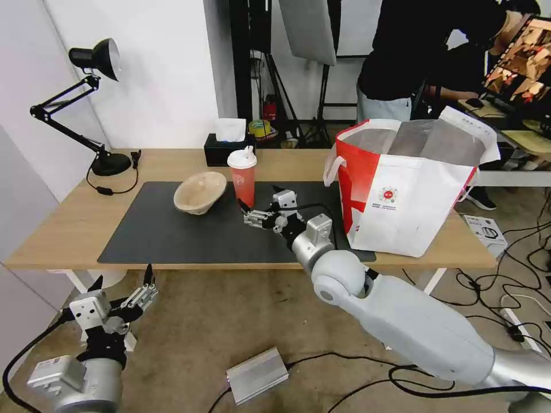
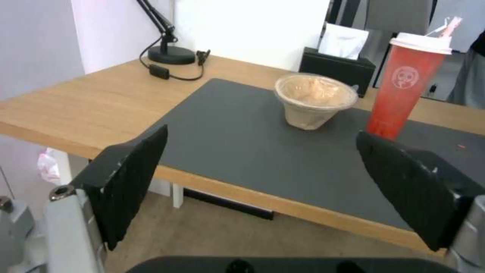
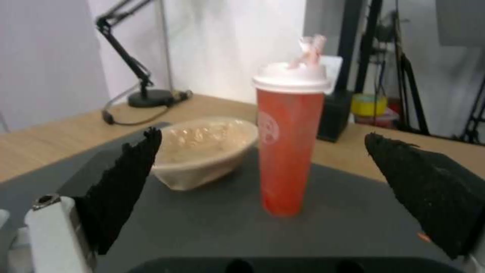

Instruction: Pick up the trash from the table and place it into the takeout bag.

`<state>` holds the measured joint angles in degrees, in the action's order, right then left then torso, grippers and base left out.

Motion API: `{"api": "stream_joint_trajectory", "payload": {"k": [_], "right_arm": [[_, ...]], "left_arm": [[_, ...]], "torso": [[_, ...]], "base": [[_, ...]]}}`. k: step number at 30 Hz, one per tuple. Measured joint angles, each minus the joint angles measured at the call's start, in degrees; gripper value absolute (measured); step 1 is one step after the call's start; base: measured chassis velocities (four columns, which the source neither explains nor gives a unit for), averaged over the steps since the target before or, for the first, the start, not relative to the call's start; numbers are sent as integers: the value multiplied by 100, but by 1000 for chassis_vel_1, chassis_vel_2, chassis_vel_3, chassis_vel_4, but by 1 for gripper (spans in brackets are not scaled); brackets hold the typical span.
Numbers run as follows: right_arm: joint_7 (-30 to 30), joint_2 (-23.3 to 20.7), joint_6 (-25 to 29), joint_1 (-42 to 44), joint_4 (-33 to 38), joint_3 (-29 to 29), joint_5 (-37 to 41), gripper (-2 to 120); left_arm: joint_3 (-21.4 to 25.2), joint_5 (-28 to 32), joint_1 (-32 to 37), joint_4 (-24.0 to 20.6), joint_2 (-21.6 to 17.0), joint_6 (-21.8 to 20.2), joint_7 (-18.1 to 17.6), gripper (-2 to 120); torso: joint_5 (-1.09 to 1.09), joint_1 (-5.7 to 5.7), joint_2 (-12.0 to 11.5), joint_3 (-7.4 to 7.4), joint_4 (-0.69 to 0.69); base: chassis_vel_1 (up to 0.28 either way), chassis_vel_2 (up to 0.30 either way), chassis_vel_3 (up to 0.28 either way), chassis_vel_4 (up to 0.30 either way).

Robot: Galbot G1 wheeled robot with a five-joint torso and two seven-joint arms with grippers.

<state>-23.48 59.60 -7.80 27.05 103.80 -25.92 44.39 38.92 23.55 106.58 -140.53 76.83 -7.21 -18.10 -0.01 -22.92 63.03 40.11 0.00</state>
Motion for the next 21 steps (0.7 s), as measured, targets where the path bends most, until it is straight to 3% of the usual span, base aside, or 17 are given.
{"api": "stream_joint_trajectory", "payload": {"k": [21], "right_arm": [[-70,728,-122,-364,-1059,-62,8,100]], "left_arm": [[0,-45,51,-11,-5,4,-5,100]], "torso": [[0,1,0,0,0]], "base": [[0,0,0,0]]}}
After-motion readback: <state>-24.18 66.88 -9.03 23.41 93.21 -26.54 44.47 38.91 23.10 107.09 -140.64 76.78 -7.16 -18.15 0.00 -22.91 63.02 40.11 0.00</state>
